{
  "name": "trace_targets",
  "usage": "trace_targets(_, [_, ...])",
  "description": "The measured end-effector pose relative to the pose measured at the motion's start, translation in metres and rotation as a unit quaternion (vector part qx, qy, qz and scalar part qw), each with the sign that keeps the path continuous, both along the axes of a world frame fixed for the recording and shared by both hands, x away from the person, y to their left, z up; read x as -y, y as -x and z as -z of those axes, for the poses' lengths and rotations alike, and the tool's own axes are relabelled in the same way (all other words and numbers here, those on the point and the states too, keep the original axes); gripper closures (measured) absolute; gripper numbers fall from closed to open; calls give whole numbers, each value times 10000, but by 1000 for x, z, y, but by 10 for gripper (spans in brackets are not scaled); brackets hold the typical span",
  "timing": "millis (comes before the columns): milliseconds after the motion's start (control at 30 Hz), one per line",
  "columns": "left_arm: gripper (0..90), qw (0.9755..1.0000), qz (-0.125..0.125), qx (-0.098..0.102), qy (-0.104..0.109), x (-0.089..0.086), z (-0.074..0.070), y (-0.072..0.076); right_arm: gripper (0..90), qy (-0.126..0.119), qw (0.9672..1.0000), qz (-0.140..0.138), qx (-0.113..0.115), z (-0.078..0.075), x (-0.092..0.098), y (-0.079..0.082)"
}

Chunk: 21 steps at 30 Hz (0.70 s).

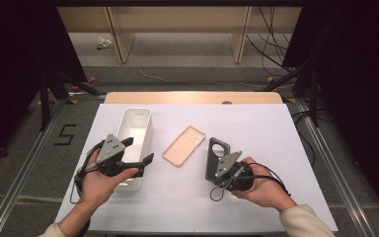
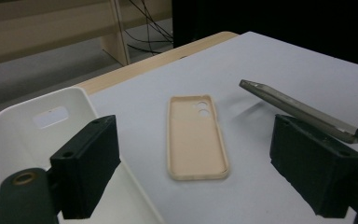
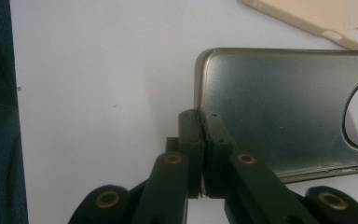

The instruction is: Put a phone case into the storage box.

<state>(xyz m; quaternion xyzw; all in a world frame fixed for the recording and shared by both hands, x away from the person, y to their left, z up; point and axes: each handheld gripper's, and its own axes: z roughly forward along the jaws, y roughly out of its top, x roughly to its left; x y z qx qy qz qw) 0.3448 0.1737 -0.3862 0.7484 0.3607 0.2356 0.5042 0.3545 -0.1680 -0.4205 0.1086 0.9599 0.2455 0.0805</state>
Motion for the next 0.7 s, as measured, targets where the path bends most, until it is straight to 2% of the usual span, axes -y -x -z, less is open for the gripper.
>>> trace_targets(133, [154, 9998, 89, -30, -146, 12, -5, -7, 887, -62, 10000, 1, 65, -3, -2, 1])
trace_targets(233, [157, 9994, 197, -191, -230, 27, -10, -19, 887, -132, 9998, -11, 136, -5, -4, 2])
trace_targets(267, [159, 9994, 197, -191, -230, 27, -10, -19, 887, -134, 9998, -21, 126, -6, -4, 2])
trace_targets(333, [168, 9987, 274, -342, -255, 40, -12, -27, 887, -156, 9998, -10, 148, -7, -6, 2])
trace_targets(367, [171, 9987, 274, -342, -255, 40, -12, -27, 887, -156, 9998, -10, 148, -7, -6, 2])
trace_targets(433, [180, 9975, 396, -465, -345, 52, -13, -36, 887, -194, 9996, -9, 188, -8, -8, 3])
trace_targets(467, [190, 9975, 396, -465, -345, 52, -13, -36, 887, -194, 9996, -9, 188, -8, -8, 3])
trace_targets(500, [201, 9967, 381, -548, -460, 59, -12, -42, 887, -229, 9995, -44, 216, -10, -9, 4])
trace_targets(700, [231, 9955, 391, -714, -476, 75, -12, -56, 887, -319, 9991, -37, 273, -12, -11, 5])
